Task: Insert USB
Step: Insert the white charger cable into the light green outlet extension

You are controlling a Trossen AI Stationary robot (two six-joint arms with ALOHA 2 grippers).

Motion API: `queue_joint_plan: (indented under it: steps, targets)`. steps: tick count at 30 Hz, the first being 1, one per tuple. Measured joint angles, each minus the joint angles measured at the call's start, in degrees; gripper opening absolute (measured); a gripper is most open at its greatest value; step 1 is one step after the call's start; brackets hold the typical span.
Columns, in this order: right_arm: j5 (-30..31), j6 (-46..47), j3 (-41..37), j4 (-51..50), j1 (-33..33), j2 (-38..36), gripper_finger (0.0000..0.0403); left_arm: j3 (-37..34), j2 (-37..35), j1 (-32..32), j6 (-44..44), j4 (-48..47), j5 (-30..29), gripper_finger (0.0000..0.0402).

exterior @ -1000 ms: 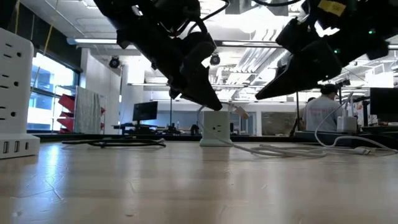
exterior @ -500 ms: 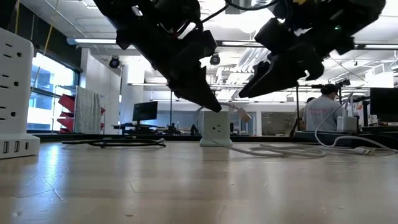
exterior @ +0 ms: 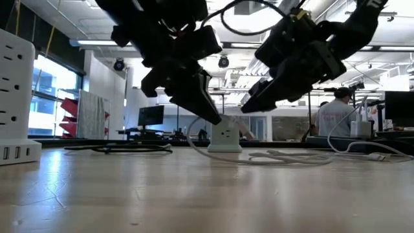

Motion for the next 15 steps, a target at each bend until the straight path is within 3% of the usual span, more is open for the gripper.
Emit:
queue_joint_plan:
  steps: [7, 15]
  targets:
    - [-2.0, 0.7, 3.3, -1.5, 0.1, 4.7, 0.0229, 1.8, 0.0, -0.5, 1.1, -0.6, -0.1, 0.0000]
    - [-2.3, -0.4, 3.4, -3.0, 0.1, 5.2, 0.0227, 1.8, 0.0, -1.0, 1.0, -1.6, -0.4, 0.0000]
